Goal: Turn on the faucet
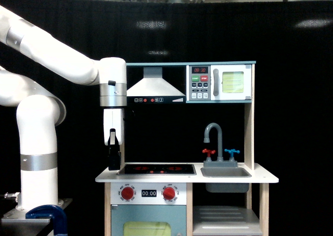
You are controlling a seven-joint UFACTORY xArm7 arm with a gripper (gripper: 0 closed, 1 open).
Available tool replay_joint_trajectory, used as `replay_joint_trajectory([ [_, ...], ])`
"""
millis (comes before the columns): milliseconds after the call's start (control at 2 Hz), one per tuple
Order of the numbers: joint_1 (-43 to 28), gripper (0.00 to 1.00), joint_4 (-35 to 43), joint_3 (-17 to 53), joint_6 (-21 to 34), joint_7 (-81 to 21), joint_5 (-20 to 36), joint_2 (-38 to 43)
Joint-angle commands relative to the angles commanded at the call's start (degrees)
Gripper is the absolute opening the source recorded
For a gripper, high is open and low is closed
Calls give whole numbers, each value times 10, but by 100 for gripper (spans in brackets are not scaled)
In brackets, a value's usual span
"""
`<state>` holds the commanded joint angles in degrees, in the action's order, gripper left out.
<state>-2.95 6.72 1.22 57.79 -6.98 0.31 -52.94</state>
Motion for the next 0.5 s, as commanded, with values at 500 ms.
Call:
replay_joint_trajectory([
  [500, -59, 100, 1, 110, -103, -252, -18, 48],
])
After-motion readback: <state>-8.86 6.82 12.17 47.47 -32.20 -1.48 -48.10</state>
